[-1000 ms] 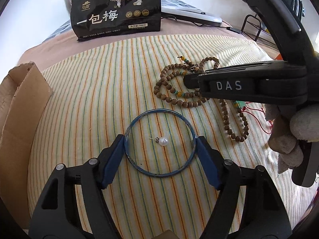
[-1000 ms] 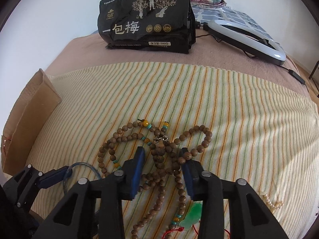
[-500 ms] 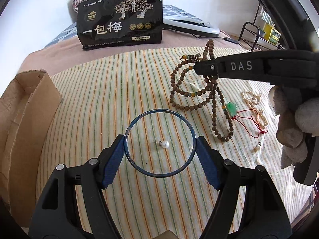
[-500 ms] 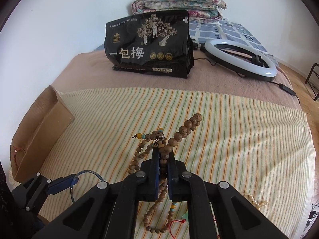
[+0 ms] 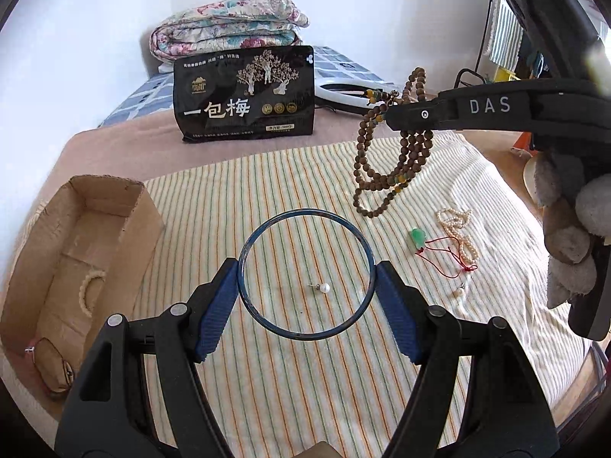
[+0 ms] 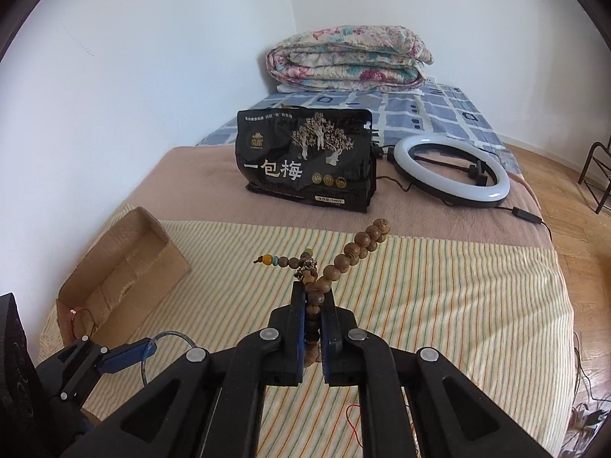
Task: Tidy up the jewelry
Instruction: 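Carry bangle and bead necklace over the box and open both grippers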
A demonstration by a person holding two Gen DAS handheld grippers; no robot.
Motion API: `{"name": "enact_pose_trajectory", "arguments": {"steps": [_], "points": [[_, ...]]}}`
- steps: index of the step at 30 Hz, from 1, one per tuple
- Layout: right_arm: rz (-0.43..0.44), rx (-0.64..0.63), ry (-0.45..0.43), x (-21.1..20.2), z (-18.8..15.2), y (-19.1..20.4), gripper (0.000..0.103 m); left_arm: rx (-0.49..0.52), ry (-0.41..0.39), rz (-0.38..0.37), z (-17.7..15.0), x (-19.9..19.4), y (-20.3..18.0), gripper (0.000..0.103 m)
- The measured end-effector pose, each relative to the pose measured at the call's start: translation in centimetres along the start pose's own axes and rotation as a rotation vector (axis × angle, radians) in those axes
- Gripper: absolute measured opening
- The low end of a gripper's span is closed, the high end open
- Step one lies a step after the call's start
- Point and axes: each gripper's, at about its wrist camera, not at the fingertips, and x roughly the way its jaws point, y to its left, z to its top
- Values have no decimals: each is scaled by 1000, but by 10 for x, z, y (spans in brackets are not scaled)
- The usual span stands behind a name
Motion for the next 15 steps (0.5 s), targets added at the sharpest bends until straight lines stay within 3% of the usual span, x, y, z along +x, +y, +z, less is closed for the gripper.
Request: {"name": "enact_pose_trajectory", "arguments": {"steps": [15], "points": [[30,-64,-81,-50,11,51,4,-38,-106,38,6,-66,41,73]]}}
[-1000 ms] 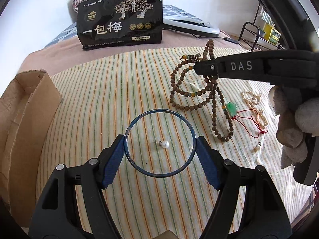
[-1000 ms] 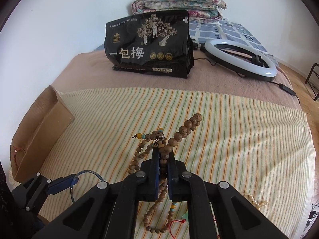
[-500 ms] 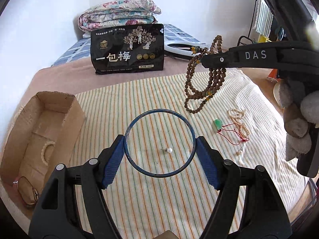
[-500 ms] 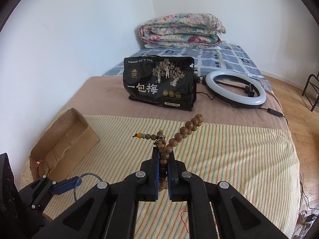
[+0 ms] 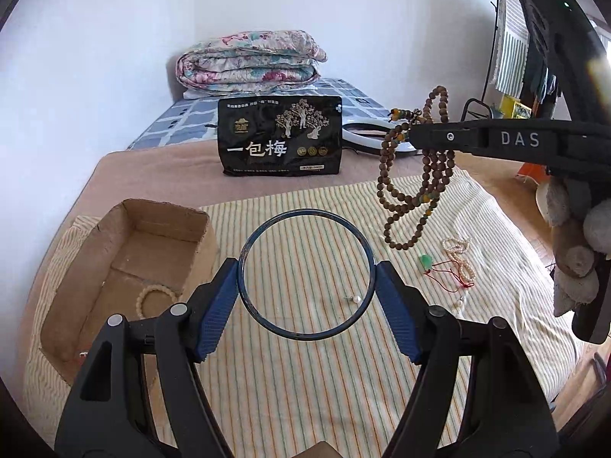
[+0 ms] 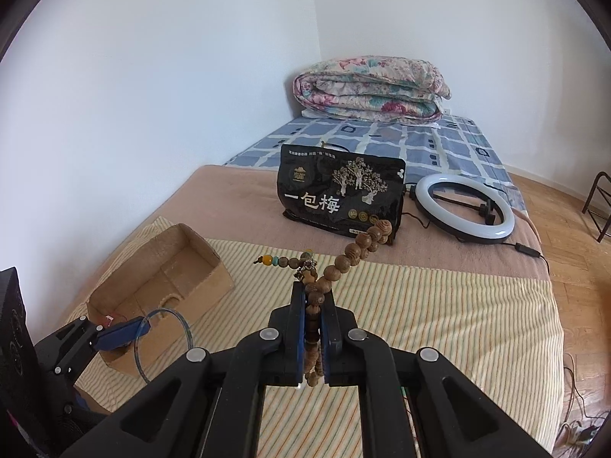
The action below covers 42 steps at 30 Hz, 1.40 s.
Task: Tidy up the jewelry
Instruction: 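Carry bangle and bead necklace over the box and open both grippers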
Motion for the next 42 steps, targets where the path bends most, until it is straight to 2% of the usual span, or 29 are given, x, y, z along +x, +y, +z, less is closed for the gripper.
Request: {"name": "enact_pose_trajectory", "arguments": {"steps": [15,22,27,30,35,42], "points": [[89,-44,-40,10,25,63,4,-145,-39,117,14,-32,106,73],[135,-61,-48,27,36,95,4,-207,-45,180,7,-38,155,73],[163,-69,-45,44,42,117,4,-216,-43,233,-12,-36,177,73],[174,-79,-44,54,44,129,4,-237,-21,235,-24,-29,186,73],[199,-87,-31,77,46,143,4,-226,-27,250,-30,-24,194,73],[215,-120,5,108,43,163,4,-242,5,237,-39,-11,202,73]]}}
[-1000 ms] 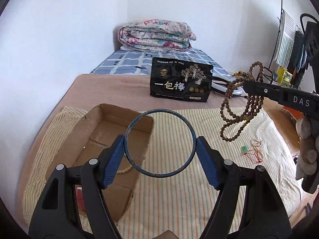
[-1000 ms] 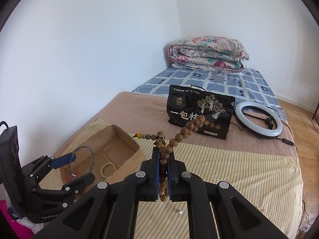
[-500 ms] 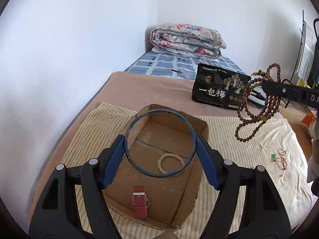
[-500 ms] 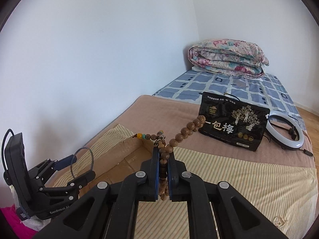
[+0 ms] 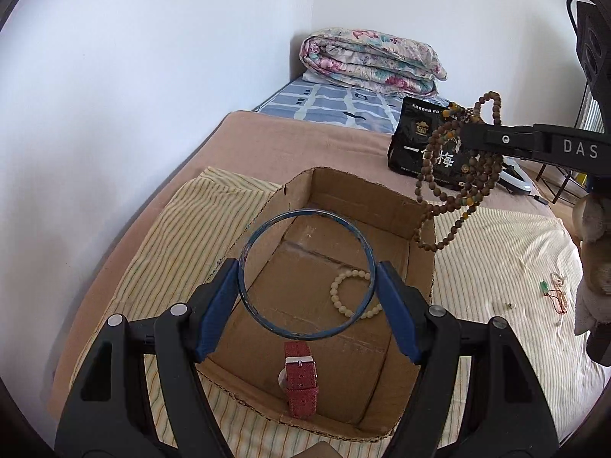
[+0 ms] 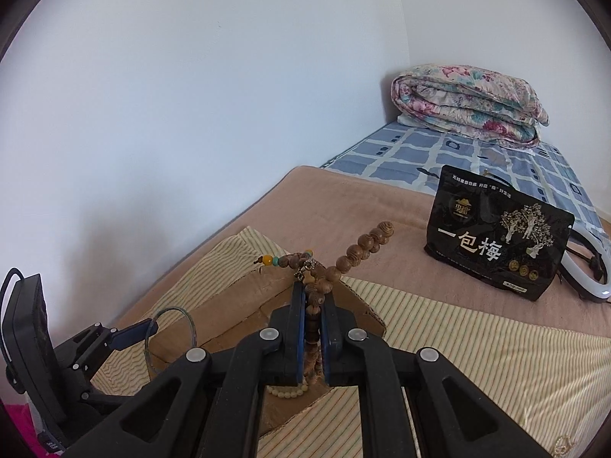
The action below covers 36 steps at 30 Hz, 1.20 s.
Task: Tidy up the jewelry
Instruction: 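Carry bangle and bead necklace over the box and open both grippers, then withdraw both grippers from the box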
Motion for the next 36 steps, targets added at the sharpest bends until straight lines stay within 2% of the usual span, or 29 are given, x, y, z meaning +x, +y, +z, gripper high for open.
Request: {"name": "enact_pose_trajectory", "arguments": {"steps": [14,15,17,19,20,22,24,36], "points": [[3,26,73,47,-10,-8,5,27,40,-48,-2,4,-9,74],[1,25,76,48,-11,-7,7,26,43,-50,-2,5,-9,74],[8,26,77,50,-11,-6,20,24,52,-59,-2,6,-10,74],[7,29,71,48,-10,-6,49,30,62,-65,-3,8,-11,75],[2,30,68,47,-10,-6,54,35,60,-61,-3,8,-11,77],[-9,31,61,44,-10,-6,75,44,55,-59,-3,7,-14,82],[-31,30,48,40,-9,-6,82,45,52,-57,-3,6,-16,87],[-69,38,26,22,-6,-12,87,40,45,-46,1,0,-16,87]]}}
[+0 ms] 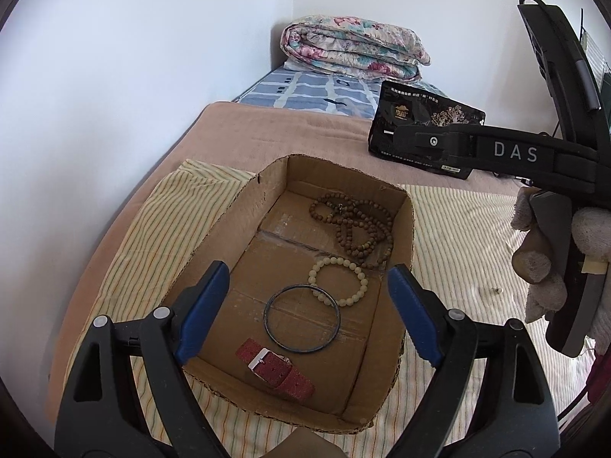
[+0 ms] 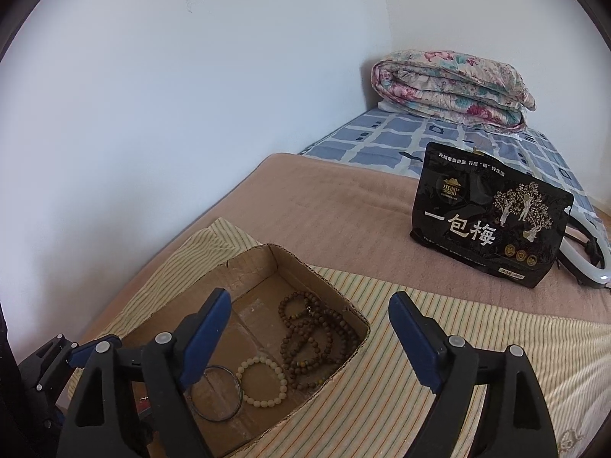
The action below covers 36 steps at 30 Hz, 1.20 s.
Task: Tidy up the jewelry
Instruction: 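Withdraw both grippers from the box, then move the left gripper toward the white pearl stud while right gripper approaches the pearl necklace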
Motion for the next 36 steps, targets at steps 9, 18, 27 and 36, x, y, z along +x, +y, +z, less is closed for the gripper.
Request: {"name": "enact_pose_trajectory", "arguments": {"steps": [9,18,27,36], "points": [[-21,-6,-13,-17,-2,-6,89,7,-21,-1,2,-12,-10,87],[-56,11,-36,-52,-9,-30,91,21,-36,-29,6,-21,-32,87],[-117,34,-69,-107,-23,-68,92,69,-44,-79,8,-26,-74,87],[-218,82,-86,-164,-51,-120,94,114,-53,-143,7,-29,-118,87]]}}
